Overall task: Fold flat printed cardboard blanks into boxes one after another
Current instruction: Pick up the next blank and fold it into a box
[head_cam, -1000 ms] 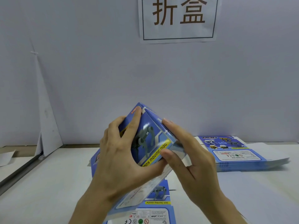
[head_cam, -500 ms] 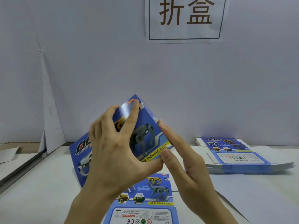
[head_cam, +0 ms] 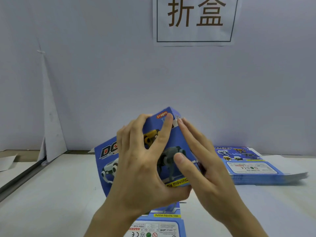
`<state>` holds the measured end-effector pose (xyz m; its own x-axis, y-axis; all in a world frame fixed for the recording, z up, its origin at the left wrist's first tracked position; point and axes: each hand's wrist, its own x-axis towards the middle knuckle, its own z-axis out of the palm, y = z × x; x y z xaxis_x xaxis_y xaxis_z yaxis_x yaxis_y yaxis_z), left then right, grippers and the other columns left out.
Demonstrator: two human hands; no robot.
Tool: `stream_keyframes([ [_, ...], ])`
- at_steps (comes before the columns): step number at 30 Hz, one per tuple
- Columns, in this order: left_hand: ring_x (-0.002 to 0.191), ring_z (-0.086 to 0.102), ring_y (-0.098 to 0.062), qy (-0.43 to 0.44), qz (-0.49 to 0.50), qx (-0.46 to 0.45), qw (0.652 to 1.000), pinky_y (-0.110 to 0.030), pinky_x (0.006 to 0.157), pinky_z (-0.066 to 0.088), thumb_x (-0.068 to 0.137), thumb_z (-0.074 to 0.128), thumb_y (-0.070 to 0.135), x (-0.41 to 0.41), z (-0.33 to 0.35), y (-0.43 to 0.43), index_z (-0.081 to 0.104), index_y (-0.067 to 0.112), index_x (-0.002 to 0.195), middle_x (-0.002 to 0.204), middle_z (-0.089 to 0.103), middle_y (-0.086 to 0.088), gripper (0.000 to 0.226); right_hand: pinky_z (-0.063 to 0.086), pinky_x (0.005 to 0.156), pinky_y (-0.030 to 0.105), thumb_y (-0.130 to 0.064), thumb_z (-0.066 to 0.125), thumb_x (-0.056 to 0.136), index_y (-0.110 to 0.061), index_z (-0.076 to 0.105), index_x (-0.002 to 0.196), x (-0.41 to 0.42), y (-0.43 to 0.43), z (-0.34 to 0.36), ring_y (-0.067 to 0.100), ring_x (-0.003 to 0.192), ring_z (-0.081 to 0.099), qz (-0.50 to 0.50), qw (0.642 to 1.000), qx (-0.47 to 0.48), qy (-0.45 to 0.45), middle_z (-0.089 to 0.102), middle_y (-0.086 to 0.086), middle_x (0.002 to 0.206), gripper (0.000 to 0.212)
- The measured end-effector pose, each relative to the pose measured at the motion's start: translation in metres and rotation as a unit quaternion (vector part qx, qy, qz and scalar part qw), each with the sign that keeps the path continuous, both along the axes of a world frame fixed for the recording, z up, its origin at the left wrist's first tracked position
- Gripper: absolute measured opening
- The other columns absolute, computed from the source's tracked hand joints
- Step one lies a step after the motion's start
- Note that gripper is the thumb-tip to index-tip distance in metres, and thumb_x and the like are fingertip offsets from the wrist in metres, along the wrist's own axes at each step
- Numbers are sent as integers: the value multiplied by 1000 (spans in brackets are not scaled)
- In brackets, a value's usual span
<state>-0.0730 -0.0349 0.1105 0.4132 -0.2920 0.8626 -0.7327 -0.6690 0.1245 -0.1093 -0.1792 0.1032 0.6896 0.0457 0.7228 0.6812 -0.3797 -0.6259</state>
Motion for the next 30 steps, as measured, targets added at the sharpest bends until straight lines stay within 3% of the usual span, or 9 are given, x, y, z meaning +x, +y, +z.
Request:
stream_keyframes([
  [5,130,36,-36,11,-21,24,999,-63,100,36,61,61,70,8,-1,5,28,24,146,141,35,-19,103,47,103,34,-61,50,80,-70,28,132,-2,-3,0,-11,140,16,6,998,-7,58,13,-35,152,57],
  [9,147,12,-29,26,-40,104,993,-58,117,3,65,56,77,14,-3,13,22,28,149,155,24,-11,102,54,90,23,-47,78,69,-61,17,140,11,-12,-3,-7,118,53,68,976,128,163,52,-31,131,95],
  [13,146,-19,-16,172,-10,-94,981,-52,117,-8,57,36,95,18,-8,11,-6,51,147,157,-21,12,109,56,77,26,-31,82,64,-44,12,148,27,-20,-10,12,102,68,40,953,260,152,62,-15,118,110],
  [16,146,-13,-13,267,17,-348,898,-47,119,2,59,54,89,27,-9,12,-18,46,145,158,-19,10,120,57,74,26,-20,78,70,-50,12,146,33,-17,-16,19,104,68,80,919,355,152,53,-3,132,105],
  [18,146,13,-19,365,-54,-439,819,-42,117,13,53,70,69,36,-8,20,-14,37,149,161,4,-1,132,57,82,36,-13,79,71,-50,14,145,37,-14,-22,24,106,67,115,904,379,163,53,2,135,106],
  [21,101,68,-22,467,-233,-491,698,-46,89,53,54,73,47,43,-9,27,35,24,142,128,62,-10,98,50,95,51,-13,70,66,-43,16,148,41,-16,-27,29,107,66,118,910,351,188,57,3,132,103],
  [23,86,72,-18,443,-249,-454,732,-32,68,59,57,75,35,46,-13,29,48,22,128,108,71,-4,77,49,96,44,-22,68,64,-40,16,150,41,-22,-27,23,115,61,61,928,306,204,56,-1,132,102],
  [26,87,69,-6,398,-224,-315,832,-21,62,57,50,85,22,49,-21,29,45,30,119,100,70,9,80,39,86,15,-45,60,67,-42,32,143,41,-40,-23,4,124,46,-42,952,239,188,43,-13,137,81],
  [30,97,64,-3,467,-250,-210,822,-22,70,56,52,88,4,57,-42,21,43,32,121,112,65,3,86,40,102,30,-56,53,74,-48,49,120,44,-55,-22,5,124,48,-49,955,222,191,52,-14,132,47],
])
